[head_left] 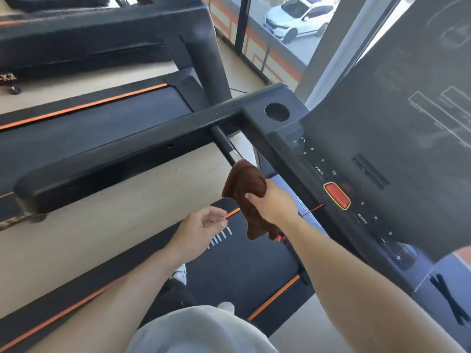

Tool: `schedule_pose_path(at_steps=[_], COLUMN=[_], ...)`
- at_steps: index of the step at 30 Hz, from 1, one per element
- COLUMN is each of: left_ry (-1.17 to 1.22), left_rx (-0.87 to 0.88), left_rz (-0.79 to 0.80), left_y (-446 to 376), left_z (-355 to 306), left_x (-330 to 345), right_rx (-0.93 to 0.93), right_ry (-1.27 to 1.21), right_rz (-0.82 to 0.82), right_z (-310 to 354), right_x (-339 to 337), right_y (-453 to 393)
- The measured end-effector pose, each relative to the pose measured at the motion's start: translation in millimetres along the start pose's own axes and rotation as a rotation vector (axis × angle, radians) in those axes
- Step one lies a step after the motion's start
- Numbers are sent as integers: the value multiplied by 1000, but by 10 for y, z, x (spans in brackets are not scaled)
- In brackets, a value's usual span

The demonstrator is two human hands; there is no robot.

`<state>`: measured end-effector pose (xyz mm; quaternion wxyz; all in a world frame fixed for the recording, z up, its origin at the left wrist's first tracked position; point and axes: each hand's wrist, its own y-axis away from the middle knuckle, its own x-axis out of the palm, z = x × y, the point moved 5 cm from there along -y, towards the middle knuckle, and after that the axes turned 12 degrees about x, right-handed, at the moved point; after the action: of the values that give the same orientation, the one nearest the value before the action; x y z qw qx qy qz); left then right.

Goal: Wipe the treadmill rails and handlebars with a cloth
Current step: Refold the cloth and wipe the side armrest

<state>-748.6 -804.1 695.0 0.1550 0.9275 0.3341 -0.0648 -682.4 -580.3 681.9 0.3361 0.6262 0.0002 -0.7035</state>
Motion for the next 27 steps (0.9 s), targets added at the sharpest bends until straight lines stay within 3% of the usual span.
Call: schedule_pose_path(at_steps=[2, 6, 10, 15, 18, 20, 24, 27], left_ry=[17, 17, 68, 183, 441, 518, 126, -178], left_rx=[-5, -8, -18, -95, -150, -70, 106, 175], left_rz=[-24, -35, -30, -24, 17, -32, -294, -440], left_y=[2, -102, -348, -743, -932, -1031, -1050, -957], left_z=[33, -24, -175, -221, -256, -347, -434, -394], left_x=[37, 43, -82, -441, -727, -1001, -1757, -2328], right_rx=[-37, -120, -394, -469, -576, -637, -745, -681], right_ry=[10, -203, -308, -642, -695, -654, -498, -319], right_rz=[-113, -235, -389, -308, -256, -191, -86, 9], right_z=[-65, -167, 10, 732, 1349, 1703, 2289, 2703], right_x=[42, 28, 18, -264, -437, -463, -395, -332], right_y=[160, 258, 359, 504, 517, 490, 477, 497])
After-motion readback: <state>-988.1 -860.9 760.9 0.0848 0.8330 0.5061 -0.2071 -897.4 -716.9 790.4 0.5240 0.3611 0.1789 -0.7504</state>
